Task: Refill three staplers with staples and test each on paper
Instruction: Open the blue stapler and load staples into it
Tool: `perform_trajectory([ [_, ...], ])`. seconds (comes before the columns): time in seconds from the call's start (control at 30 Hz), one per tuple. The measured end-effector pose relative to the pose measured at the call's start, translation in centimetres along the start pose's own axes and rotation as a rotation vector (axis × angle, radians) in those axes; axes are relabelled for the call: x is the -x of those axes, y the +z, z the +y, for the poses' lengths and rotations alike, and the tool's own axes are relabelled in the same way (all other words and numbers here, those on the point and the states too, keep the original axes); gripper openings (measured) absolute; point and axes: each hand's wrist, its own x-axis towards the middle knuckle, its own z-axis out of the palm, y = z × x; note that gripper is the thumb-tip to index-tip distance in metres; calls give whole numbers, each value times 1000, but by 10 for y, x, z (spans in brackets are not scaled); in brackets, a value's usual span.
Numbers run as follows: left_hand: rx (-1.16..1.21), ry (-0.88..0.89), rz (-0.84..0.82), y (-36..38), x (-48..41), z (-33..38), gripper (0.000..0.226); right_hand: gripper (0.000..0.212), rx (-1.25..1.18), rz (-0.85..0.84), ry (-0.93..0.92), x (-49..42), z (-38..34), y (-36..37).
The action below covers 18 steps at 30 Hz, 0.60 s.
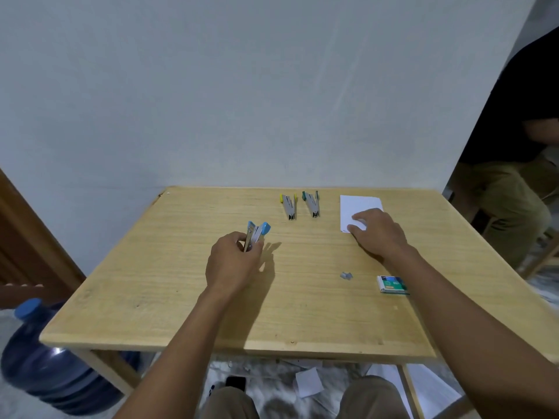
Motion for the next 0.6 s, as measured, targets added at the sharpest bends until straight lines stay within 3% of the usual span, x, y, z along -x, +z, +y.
perform_trajectory([
  [0.17,106,22,15,0,12,9,11,43,70,-41,-10,-5,3,-10],
  [0.27,162,34,19,1,22,13,12,37,-29,158,-81,13,-19,-20],
  [0.33,206,36,18,4,28,16,15,31,-249,250,-112,41,-48,-26],
  [0.43,265,49,-5,11,38,23,25,37,-659,5,-86,90,-94,-29],
  [0.5,298,78,-26,15,46,29,27,38,-800,-120,-67,114,-116,-22],
  [0.6,346,108,-62,19,55,35,21,24,-865,-67,-45,133,-131,-15],
])
